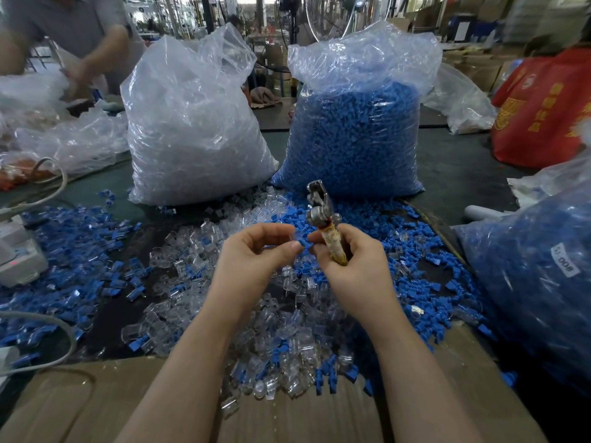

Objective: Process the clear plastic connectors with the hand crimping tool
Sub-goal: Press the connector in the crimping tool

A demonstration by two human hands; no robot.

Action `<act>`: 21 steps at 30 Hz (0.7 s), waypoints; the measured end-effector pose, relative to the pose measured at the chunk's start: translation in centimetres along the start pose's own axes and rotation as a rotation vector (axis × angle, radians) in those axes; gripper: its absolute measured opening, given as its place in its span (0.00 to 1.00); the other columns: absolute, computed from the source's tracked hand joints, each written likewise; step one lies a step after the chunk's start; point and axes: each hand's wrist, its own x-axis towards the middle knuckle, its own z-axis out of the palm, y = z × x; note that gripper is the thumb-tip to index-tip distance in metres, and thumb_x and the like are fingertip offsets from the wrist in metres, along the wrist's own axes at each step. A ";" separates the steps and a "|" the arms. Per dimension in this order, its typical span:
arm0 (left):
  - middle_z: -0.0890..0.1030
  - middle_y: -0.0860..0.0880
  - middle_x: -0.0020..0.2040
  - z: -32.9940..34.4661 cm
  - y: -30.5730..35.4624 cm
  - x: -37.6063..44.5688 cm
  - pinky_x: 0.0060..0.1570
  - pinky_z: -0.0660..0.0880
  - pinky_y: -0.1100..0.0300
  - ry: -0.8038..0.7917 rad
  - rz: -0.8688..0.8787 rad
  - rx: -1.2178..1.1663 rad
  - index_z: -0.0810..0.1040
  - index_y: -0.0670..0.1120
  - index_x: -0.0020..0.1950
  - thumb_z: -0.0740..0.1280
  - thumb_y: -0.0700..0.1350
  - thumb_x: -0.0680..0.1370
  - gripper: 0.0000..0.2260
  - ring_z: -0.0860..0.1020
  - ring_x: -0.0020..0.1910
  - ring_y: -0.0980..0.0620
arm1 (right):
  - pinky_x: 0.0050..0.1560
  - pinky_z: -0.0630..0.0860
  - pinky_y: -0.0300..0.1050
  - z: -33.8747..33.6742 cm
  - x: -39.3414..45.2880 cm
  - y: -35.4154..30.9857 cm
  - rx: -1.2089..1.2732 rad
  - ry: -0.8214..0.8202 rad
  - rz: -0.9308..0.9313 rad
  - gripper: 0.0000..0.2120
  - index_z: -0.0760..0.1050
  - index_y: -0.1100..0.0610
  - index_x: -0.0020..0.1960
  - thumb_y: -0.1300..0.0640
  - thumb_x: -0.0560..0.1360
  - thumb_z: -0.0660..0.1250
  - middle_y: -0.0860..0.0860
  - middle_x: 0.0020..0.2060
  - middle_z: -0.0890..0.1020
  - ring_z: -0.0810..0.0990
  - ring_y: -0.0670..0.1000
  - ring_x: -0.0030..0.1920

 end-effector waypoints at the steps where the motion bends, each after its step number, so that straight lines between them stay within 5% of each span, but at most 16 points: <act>1: 0.85 0.43 0.48 0.0 0.0 0.0 0.50 0.81 0.57 0.011 -0.011 -0.038 0.83 0.44 0.52 0.74 0.36 0.72 0.10 0.84 0.48 0.44 | 0.37 0.76 0.47 -0.1 0.0 0.0 -0.008 0.010 0.004 0.03 0.80 0.52 0.46 0.59 0.77 0.70 0.53 0.36 0.81 0.78 0.53 0.36; 6: 0.84 0.43 0.46 -0.1 -0.1 0.1 0.51 0.82 0.56 0.010 -0.017 -0.098 0.82 0.44 0.52 0.73 0.35 0.72 0.10 0.83 0.49 0.44 | 0.36 0.73 0.47 0.1 0.1 0.0 -0.015 0.015 -0.007 0.04 0.79 0.57 0.45 0.56 0.76 0.70 0.55 0.34 0.79 0.75 0.54 0.34; 14: 0.85 0.45 0.45 0.2 -0.2 0.1 0.48 0.81 0.59 -0.001 0.032 -0.050 0.82 0.45 0.49 0.74 0.34 0.73 0.09 0.82 0.43 0.51 | 0.30 0.67 0.34 0.6 0.0 0.0 -0.045 -0.011 -0.021 0.09 0.74 0.49 0.38 0.53 0.76 0.71 0.41 0.29 0.76 0.71 0.43 0.29; 21: 0.85 0.46 0.46 0.4 -0.4 0.1 0.45 0.79 0.63 0.010 0.087 -0.009 0.82 0.44 0.49 0.74 0.36 0.72 0.08 0.83 0.44 0.52 | 0.29 0.65 0.36 0.8 0.0 0.0 -0.056 -0.012 -0.007 0.13 0.71 0.48 0.36 0.53 0.77 0.70 0.41 0.27 0.75 0.69 0.42 0.27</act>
